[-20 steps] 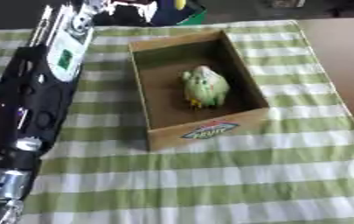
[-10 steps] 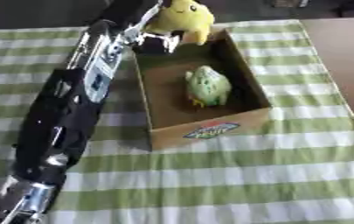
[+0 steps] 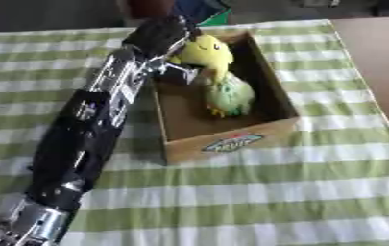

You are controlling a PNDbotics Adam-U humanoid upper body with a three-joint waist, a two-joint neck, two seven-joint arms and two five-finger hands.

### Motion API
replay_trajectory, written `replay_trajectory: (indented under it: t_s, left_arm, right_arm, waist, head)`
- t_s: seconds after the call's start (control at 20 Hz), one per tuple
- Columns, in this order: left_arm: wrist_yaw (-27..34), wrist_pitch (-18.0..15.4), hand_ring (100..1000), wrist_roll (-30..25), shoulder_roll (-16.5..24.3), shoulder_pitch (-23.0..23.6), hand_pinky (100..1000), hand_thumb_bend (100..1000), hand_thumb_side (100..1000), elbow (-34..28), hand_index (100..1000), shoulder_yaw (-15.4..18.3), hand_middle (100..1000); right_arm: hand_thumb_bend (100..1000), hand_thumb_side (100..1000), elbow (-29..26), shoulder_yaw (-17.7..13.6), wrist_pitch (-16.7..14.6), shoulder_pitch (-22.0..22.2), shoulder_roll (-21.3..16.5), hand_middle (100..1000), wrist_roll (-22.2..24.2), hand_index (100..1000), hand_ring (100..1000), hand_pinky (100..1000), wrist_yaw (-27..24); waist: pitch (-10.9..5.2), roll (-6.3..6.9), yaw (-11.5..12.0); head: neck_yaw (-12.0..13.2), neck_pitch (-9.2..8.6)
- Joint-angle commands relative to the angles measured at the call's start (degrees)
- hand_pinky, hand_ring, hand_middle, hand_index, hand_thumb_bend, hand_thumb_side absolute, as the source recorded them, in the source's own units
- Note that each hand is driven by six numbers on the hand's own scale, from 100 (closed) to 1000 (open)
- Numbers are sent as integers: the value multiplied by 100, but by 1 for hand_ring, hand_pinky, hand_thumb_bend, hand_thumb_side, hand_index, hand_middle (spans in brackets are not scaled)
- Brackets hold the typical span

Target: Pick up objects on the table and place them in the box.

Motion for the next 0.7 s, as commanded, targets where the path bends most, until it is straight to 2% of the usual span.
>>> replay_trajectory:
  t_s: [0.05, 0.3, 0.35, 0.4, 0.45, 0.5, 0.55, 0.6, 0.65, 0.7]
  left_arm:
    - [-151, -165, 683, -69, -13, -138, 473, 100, 251, -27, 653, -10, 575]
    - [-188, -205, 683, -81, -19, -141, 473, 100, 251, -22, 653, 6, 575]
    - [-198, -214, 854, -90, -5, -136, 637, 197, 519, -7, 847, -7, 777]
    - [-245, -262, 872, -136, 45, -141, 656, 355, 646, 66, 873, -83, 798]
    - [-315, -332, 881, -206, 77, -161, 666, 411, 689, 127, 882, -170, 808]
    - [-398, -403, 911, -289, 92, -179, 698, 555, 795, 134, 910, -186, 841]
    - [-482, -445, 913, -371, 96, -189, 701, 571, 804, 95, 913, -155, 843]
    - [-571, -467, 937, -434, 97, -192, 728, 722, 884, 40, 945, -115, 868]
    - [-662, -466, 941, -459, 101, -193, 732, 761, 899, -12, 951, -79, 872]
    - [-751, -452, 950, -452, 102, -191, 742, 851, 948, -53, 962, -48, 885]
  right_arm:
    - [100, 850, -111, 1, 2, -75, -68, 522, 30, 807, 658, 767, -44]
    - [100, 850, -111, -1, 4, -74, -67, 522, 33, 807, 658, 767, -45]
    - [100, 844, -111, -1, 4, -73, -70, 521, 34, 807, 657, 767, -44]
    - [100, 843, -111, 0, 10, -64, -68, 521, 34, 807, 657, 767, -45]
    - [100, 843, -111, -4, 13, -57, -65, 521, 30, 807, 657, 767, -46]
    - [100, 842, -111, -9, 14, -52, -62, 521, 25, 806, 657, 767, -45]
    - [100, 842, -111, -12, 17, -47, -58, 521, 20, 806, 657, 767, -45]
    - [100, 841, -111, -14, 17, -43, -54, 521, 16, 806, 657, 767, -45]
    - [100, 841, -111, -16, 17, -39, -51, 521, 13, 806, 657, 766, -46]
    - [100, 839, -111, -17, 18, -37, -47, 521, 10, 806, 657, 766, -47]
  waist:
    - [-103, -13, -16]
    - [-102, -12, -16]
    - [-99, -2, -23]
    - [-107, 22, -39]
    - [-114, 30, -41]
    - [-120, 33, -41]
    - [-125, 35, -41]
    - [-131, 36, -42]
    - [-138, 37, -42]
    - [-143, 37, -41]
  head:
    - [23, 12]
    - [24, 11]
    - [29, 6]
    - [38, -15]
    - [36, -23]
    - [31, -26]
    - [27, -27]
    - [25, -27]
    - [23, -28]
    - [22, -28]
